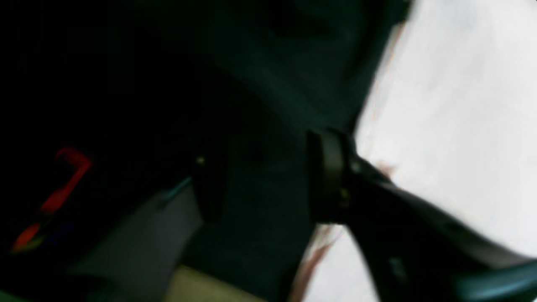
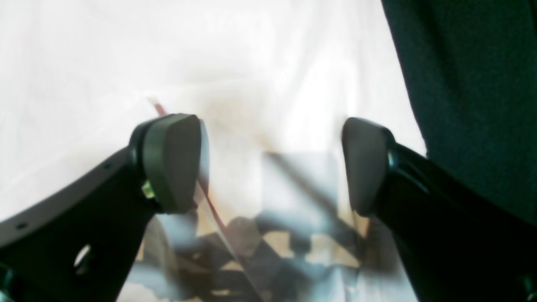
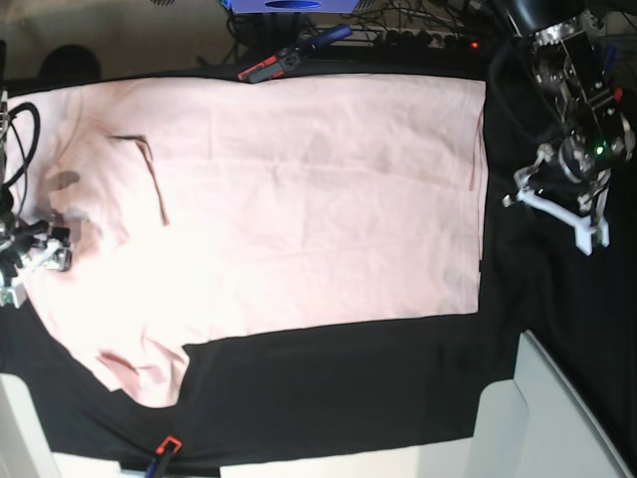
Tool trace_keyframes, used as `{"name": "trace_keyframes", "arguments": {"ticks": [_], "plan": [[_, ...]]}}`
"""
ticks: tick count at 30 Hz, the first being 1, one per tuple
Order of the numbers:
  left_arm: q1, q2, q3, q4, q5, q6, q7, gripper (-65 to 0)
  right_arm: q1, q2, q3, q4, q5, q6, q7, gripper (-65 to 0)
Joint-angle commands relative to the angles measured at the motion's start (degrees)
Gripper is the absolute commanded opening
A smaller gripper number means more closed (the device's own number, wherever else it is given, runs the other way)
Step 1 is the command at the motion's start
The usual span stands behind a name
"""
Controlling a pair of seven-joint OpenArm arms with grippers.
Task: Fold the T-shirt properly
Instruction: 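Release the corner and move both grippers down to the shirt's side edges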
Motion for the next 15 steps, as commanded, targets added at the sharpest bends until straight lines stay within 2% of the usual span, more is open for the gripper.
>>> {"name": "trace_keyframes", "arguments": {"ticks": [1, 3, 5, 12, 15], "plan": [[-1.84, -0.6, 0.19, -0.62, -0.14, 0.32, -1.11, -25.5, 1.1, 1.02, 0.28, 0.51, 0.3, 0.37, -0.24, -14.8], [-5.01, -0.33, 0.28, -5.02, -0.14, 0.32, -1.02, -18.3, 1.01, 1.02, 0.28, 0.51, 0.3, 0.37, -0.24, -14.8], [-8.0, -0.33, 0.63, -9.24, -0.14, 0.32, -1.11, -15.8, 1.01, 1.02, 0.28, 0.51, 0.3, 0.37, -0.24, -14.8], [-17.23, -0.25, 0.63, -21.1, -0.06, 0.32, -1.2, -21.8, -0.48, 1.02, 0.28, 3.05, 0.3, 0.28, 2.13, -14.9], [-20.48, -0.25, 0.63, -25.5, -0.06, 0.32, -1.72, -22.5, -0.57, 1.02, 0.28, 3.58, 0.3, 0.28, 2.22, -14.9]]}}
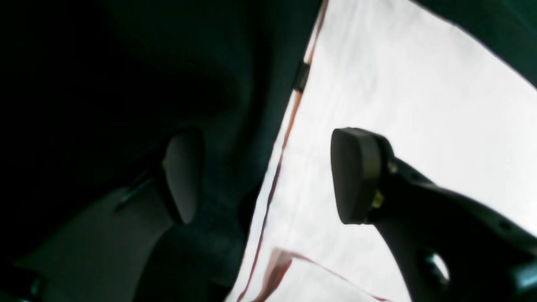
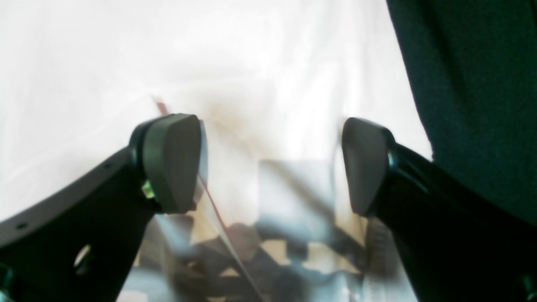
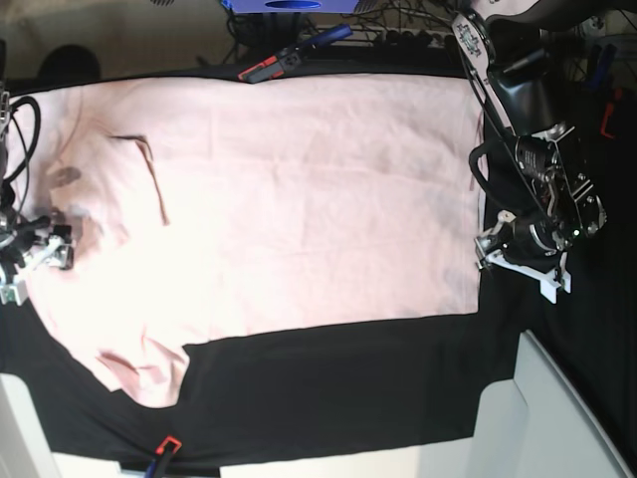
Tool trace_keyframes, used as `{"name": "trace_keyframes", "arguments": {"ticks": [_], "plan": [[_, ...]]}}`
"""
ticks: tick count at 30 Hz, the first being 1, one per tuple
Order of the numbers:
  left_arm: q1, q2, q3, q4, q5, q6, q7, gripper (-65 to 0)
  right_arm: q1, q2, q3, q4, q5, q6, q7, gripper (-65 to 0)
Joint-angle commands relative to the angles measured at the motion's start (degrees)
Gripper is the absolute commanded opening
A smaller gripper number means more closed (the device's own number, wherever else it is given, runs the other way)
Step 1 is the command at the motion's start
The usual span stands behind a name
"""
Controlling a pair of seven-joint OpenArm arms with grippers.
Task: Fold the T-shirt properly
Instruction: 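Release the corner and move both grippers down to the shirt's side edges, then grasp the shirt's side edges with both grippers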
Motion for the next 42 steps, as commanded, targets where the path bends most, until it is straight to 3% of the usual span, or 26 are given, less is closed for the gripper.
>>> {"name": "trace_keyframes", "arguments": {"ticks": [1, 5, 12, 15, 23, 25, 29, 30, 35, 39, 42], "plan": [[-2.12, -0.64, -0.05, -0.22, -0.1, 0.08, -1.64, -22.5, 1.64, 1.15, 0.24, 0.74, 0.39, 0.3, 0.95, -14.9], [-4.76, 0.77, 0.04, -6.28, 1.66, 0.08, -4.28, -22.3, 3.22, 1.68, 0.24, 0.74, 0.48, 0.22, 0.86, -14.9], [-5.9, 1.91, 9.18, -14.28, 2.27, 0.34, -9.9, -22.3, 5.24, 3.35, 0.24, 0.74, 0.57, -0.49, 0.6, -14.9], [-5.73, 3.32, 8.13, -15.6, 2.27, 0.43, -10.61, -22.3, 5.24, 4.58, 0.24, 0.74, 0.57, -4.18, 0.69, -14.7], [-3.35, 4.55, 6.37, -10.15, 2.27, 0.43, -10.34, -23.0, 5.24, 4.84, -0.02, 0.83, 0.48, -4.53, 0.86, -14.5], [-2.12, 5.08, 6.28, -8.66, 2.27, 0.43, -10.34, -28.4, 5.15, 4.58, -0.02, 2.41, 0.48, -4.53, 0.86, -14.5], [-2.04, 5.16, 6.28, -8.75, 2.27, 0.43, -10.52, -54.1, 4.98, 4.32, 0.33, 4.08, 0.48, -4.62, 0.86, -14.5], [-1.95, 5.16, 6.28, -8.75, 2.27, 0.43, -10.52, -57.8, 4.98, 3.97, 0.33, 3.99, 0.48, -4.62, 0.86, -14.5], [-1.68, 5.08, 6.28, -8.75, 2.63, 0.43, -10.52, -58.4, 4.98, 1.86, 0.33, 3.03, 0.48, -4.88, 4.64, -14.2], [-1.51, 4.9, 6.28, -8.66, 2.63, 0.43, -10.43, -58.4, 5.24, 0.54, 0.33, 0.83, 0.48, -8.75, 5.43, -11.6], [-1.33, 4.37, 6.28, -8.66, 2.36, 0.43, -10.34, -58.4, 4.98, 0.45, 0.33, 0.74, 0.48, -8.93, 5.26, -8.7]]}}
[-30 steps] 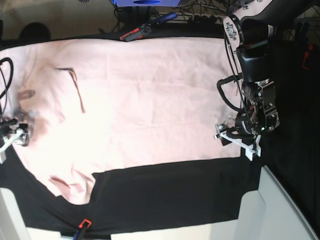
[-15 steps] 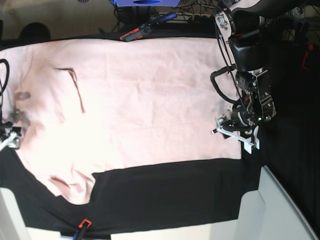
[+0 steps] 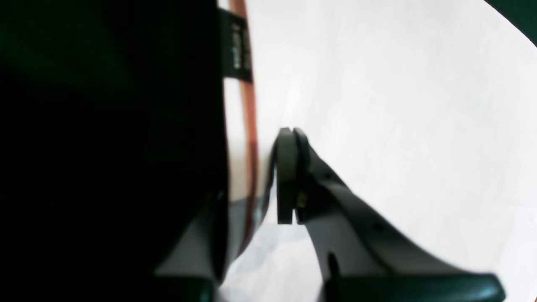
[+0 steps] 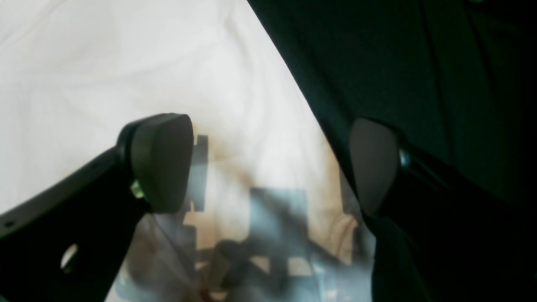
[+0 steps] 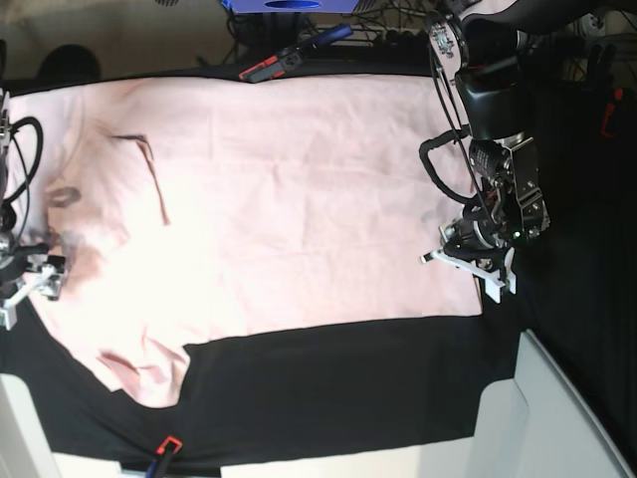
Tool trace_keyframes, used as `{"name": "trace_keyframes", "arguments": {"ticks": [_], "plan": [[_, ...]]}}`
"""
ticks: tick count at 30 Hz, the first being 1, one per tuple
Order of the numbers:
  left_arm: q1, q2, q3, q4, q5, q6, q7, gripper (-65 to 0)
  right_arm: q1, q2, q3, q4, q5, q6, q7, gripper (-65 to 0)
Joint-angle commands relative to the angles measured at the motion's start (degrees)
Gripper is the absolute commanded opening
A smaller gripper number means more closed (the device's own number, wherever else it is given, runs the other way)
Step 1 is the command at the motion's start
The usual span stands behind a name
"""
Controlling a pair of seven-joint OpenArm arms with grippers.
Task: Fold the T-shirt properly
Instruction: 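Grasp the shirt's side edges with both grippers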
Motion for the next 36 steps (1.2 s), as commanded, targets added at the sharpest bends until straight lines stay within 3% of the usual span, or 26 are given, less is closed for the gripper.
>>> {"name": "trace_keyframes", "arguments": {"ticks": [1, 9, 11, 18, 23, 33, 36], "plan": [[-0.08, -0.52, 0.07, 0.7, -0.22, -0.18, 0.59, -58.4, 1.48, 1.06, 0.33, 0.52, 0.41, 0.08, 1.32, -8.7], [0.71, -0.88, -0.02, 1.05, -0.22, -0.18, 0.5, -58.4, 0.78, 0.89, 0.33, -3.87, 0.5, 0.08, 1.24, -9.0], [0.71, -0.88, -0.02, 1.05, -0.22, -0.18, 0.5, -58.4, 0.69, 0.89, 0.33, -3.87, 0.5, 0.08, 1.24, -12.3], [0.71, -0.88, -0.02, 1.05, -0.22, -0.18, 0.5, -58.4, 0.07, 0.89, 0.06, -3.87, 0.5, 0.08, 1.24, -38.0], [0.62, -0.88, -0.02, 1.05, -0.22, -0.18, 0.59, -58.4, -0.02, 0.89, -0.02, -3.87, 0.41, 0.08, 1.24, -61.8], [0.44, -0.88, -0.02, 1.05, -0.22, -0.18, 0.59, -58.4, 0.34, 0.97, 0.33, -3.17, 0.5, 0.08, 1.41, -64.3], [0.36, -0.88, -0.02, 1.05, -0.22, -0.18, 0.59, -58.4, 0.16, 0.97, 0.33, -0.97, 0.59, 0.08, 1.5, -60.4]]}}
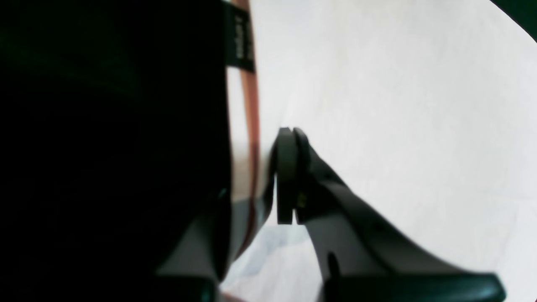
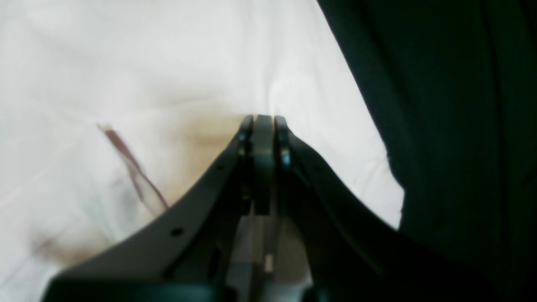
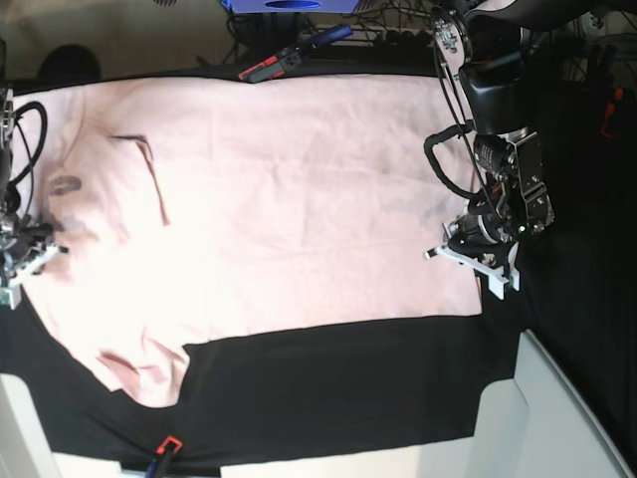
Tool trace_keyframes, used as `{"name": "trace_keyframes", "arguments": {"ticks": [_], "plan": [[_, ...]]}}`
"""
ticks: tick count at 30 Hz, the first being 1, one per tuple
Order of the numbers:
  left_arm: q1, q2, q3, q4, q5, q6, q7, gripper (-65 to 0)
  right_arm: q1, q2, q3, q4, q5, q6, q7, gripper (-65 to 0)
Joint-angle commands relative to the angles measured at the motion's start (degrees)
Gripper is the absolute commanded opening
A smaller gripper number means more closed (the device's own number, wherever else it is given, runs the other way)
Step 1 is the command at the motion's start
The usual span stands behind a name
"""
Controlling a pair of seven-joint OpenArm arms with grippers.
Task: Fold the T-shirt properly
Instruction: 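Grasp the shirt's side edges with both grippers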
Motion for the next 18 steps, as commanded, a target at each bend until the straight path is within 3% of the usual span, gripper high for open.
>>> {"name": "trace_keyframes", "arguments": {"ticks": [1, 5, 7, 11, 18], "plan": [[-0.61, -0.22, -0.02, 0.55, 0.37, 0.26, 0.96, -58.4, 1.82, 1.28, 0.22, 1.63, 0.41, -0.32, 1.59, -56.0], [-0.61, -0.13, -0.02, 0.55, 0.37, 0.26, 0.96, -58.4, 1.82, 1.19, 0.22, 1.81, 0.41, -0.32, 1.5, -36.4], [-0.61, -0.13, -0.02, 0.55, 0.37, 0.26, 0.96, -58.4, 1.82, 0.84, 0.22, 1.81, 0.41, -0.32, 1.5, -30.8], [-0.61, -0.13, -0.02, 0.55, 0.37, 0.26, 0.96, -58.4, 1.82, 0.05, -0.13, 1.54, 0.24, -0.32, 0.88, -28.7], [-0.78, -0.13, -0.02, 0.55, 0.37, 0.26, 0.96, -58.4, 2.79, -1.01, -0.22, 1.54, 0.15, -0.32, -7.29, -28.6]]}}
